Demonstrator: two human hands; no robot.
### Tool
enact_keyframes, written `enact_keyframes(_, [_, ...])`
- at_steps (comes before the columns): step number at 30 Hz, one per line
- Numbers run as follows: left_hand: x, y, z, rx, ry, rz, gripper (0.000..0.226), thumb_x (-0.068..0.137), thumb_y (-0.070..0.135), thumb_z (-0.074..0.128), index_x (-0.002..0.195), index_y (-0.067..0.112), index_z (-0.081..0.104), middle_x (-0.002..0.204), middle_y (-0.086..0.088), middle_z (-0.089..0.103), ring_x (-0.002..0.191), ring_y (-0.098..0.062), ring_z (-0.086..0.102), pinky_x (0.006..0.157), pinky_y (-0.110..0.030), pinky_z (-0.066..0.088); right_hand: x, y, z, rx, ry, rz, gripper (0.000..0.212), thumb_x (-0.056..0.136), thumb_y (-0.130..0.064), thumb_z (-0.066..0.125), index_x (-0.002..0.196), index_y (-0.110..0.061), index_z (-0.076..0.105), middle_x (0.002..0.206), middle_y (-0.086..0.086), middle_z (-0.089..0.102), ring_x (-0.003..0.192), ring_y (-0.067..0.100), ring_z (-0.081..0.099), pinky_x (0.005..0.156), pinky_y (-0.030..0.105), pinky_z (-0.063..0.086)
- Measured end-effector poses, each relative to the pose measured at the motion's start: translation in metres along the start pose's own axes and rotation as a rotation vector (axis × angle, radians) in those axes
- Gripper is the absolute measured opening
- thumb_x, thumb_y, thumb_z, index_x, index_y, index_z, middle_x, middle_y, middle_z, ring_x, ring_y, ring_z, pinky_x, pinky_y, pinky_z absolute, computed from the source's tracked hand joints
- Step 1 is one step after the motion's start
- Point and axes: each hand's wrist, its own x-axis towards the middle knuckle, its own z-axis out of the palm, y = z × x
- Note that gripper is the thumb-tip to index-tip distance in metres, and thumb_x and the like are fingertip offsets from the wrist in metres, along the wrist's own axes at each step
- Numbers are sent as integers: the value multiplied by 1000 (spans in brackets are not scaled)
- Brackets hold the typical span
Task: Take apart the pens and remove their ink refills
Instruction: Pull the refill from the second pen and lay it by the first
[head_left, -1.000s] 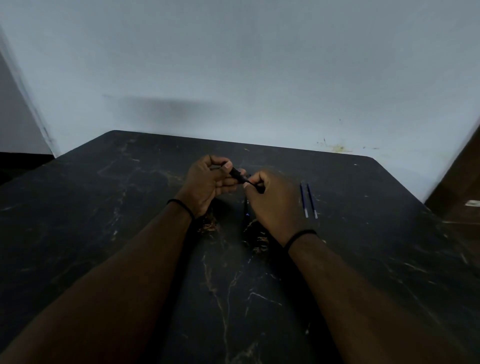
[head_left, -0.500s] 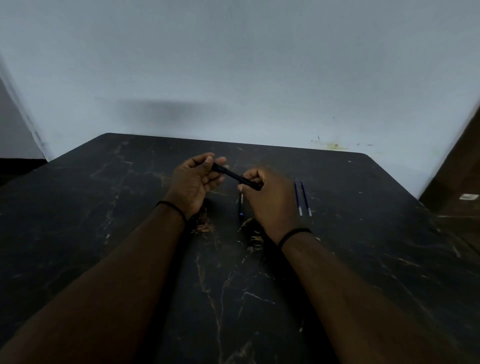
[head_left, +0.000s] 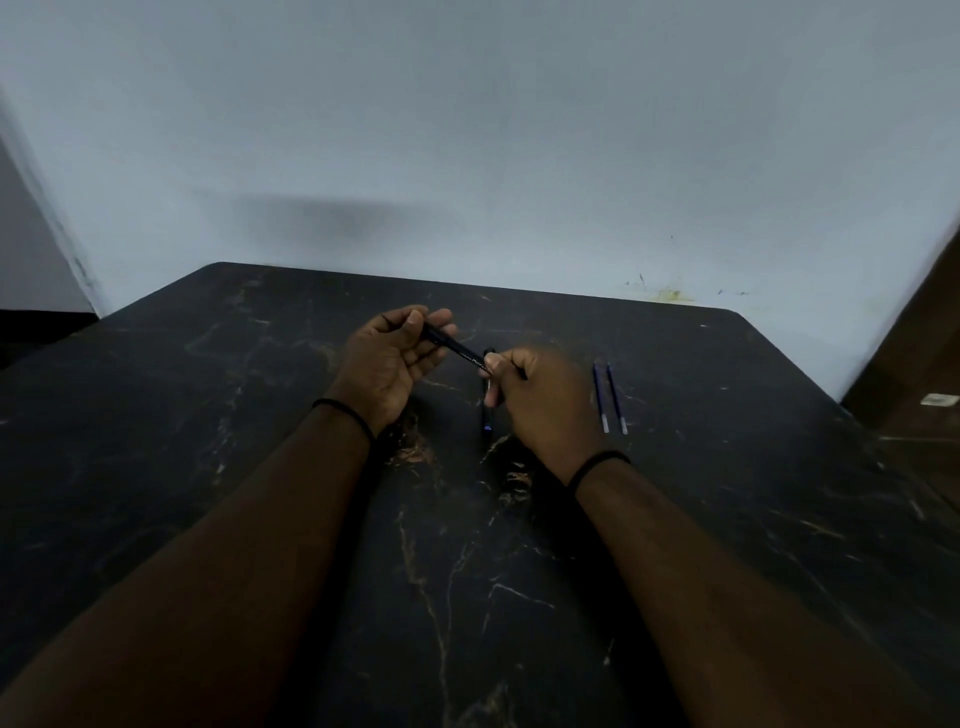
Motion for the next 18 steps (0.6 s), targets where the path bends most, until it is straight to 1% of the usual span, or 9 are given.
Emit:
enact_keyframes(2, [0, -1, 1, 2, -1, 3, 12, 101, 8, 48, 98, 12, 58, 93, -6, 77, 85, -19, 75, 62, -28, 59, 1, -1, -1, 11, -15, 23, 44, 100, -35, 53, 58, -24, 61, 51, -22, 62, 47, -1, 54, 46, 14, 31])
enact_keyframes(5, [0, -1, 1, 11, -11, 10, 12, 101, 8, 47, 97, 12, 58, 92, -5, 77, 84, -18, 75, 63, -27, 59, 1, -2, -1, 19, -31, 40, 42, 101, -33, 52, 61, -25, 61, 47, -24, 58, 45, -3, 52, 46, 13, 33])
enact_keyframes(7, [0, -1, 0, 21, -16, 15, 12, 101, 8, 47, 98, 12, 58, 93, -5, 77, 84, -18, 75, 63, -27, 59, 0, -3, -2, 23, -35, 38, 42, 101, -32, 53, 61, -26, 61, 46, -21, 58, 45, -4, 52, 47, 11, 34])
enact_keyframes(11, [0, -1, 0, 50, -19, 21, 12, 101, 8, 46, 99, 12, 58, 99, -8, 75, 86, -19, 75, 65, -28, 59, -1, -5, -4, -3, -53, 23, 42, 102, -30, 51, 62, -24, 62, 52, -11, 61, 47, -4, 53, 49, 10, 36])
enact_keyframes(15, [1, -1, 0, 49, -26, 32, 13, 102, 9, 45, 99, 12, 57, 95, -6, 77, 86, -18, 75, 67, -28, 60, -1, -9, -5, 104, -75, 69, 35, 103, -27, 50, 80, -14, 72, 51, -7, 59, 40, -2, 49, 45, 11, 34])
enact_keyframes(18, [1, 0, -1, 52, -32, 32, 12, 102, 9, 45, 100, 12, 57, 95, -5, 77, 87, -18, 75, 69, -29, 60, -1, -9, -3, 205, -89, 123, 36, 104, -25, 49, 87, -6, 75, 50, -5, 56, 34, 1, 43, 41, 11, 30])
